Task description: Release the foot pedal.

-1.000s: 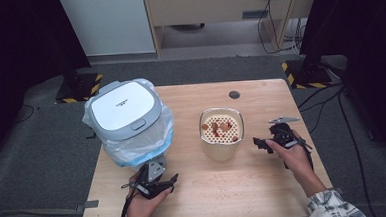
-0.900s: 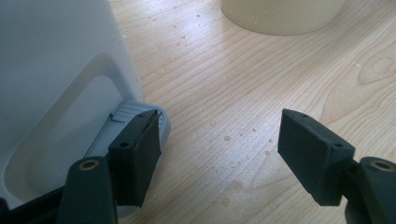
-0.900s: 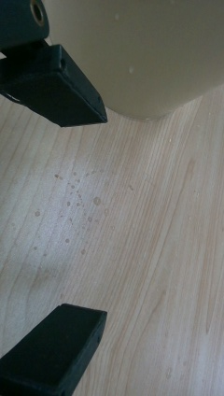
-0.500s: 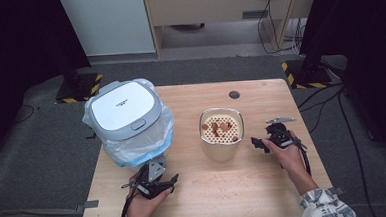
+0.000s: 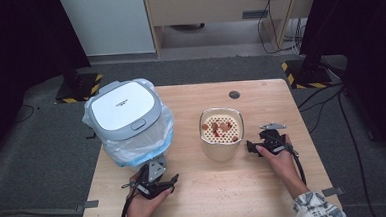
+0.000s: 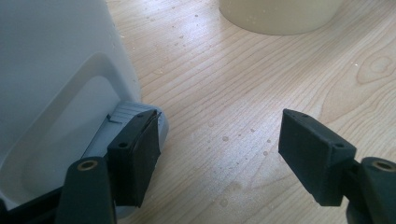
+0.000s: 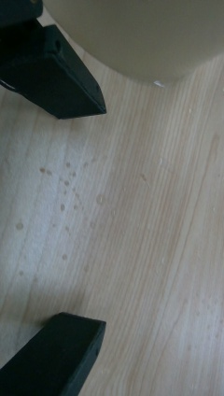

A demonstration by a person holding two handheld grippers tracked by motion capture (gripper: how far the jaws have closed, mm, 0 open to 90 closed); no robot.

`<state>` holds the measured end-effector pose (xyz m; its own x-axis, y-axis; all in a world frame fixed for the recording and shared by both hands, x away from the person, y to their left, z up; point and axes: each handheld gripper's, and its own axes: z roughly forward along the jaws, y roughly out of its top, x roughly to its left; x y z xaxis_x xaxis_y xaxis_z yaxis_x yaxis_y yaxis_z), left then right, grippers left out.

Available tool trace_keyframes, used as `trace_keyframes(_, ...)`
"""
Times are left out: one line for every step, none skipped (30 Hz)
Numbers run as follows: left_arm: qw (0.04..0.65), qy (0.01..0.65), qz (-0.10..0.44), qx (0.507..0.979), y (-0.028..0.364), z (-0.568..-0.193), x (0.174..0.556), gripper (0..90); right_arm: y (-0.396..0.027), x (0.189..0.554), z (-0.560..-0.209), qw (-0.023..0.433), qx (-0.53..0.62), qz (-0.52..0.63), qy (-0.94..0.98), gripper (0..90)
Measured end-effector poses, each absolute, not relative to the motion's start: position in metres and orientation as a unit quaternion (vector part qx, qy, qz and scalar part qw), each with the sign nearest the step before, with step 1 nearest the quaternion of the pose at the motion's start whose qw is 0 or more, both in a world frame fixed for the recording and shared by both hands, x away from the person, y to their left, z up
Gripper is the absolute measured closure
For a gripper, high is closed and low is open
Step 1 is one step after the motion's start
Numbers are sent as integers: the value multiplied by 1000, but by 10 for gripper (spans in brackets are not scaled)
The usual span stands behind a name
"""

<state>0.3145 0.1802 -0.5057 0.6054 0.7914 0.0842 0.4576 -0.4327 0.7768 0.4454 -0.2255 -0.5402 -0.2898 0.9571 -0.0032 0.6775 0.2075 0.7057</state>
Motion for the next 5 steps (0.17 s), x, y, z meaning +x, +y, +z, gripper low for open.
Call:
trace_keyframes(370,383,226,816,180,-506,314,282,-224,444,-540,230,551,305,742,8)
trace_keyframes(370,383,226,816,180,-506,314,282,-223,443,-540,229,552,305,742,8)
trace_keyframes(370,382,226,816,180,-506,314,282,-222,442,-540,229,552,305,741,8)
trace_keyframes(370,382,226,816,180,-506,315,283,-222,442,-540,230,552,305,741,8)
trace_keyframes(370,382,226,816,180,-506,315,283,-222,442,-540,230,553,305,741,8)
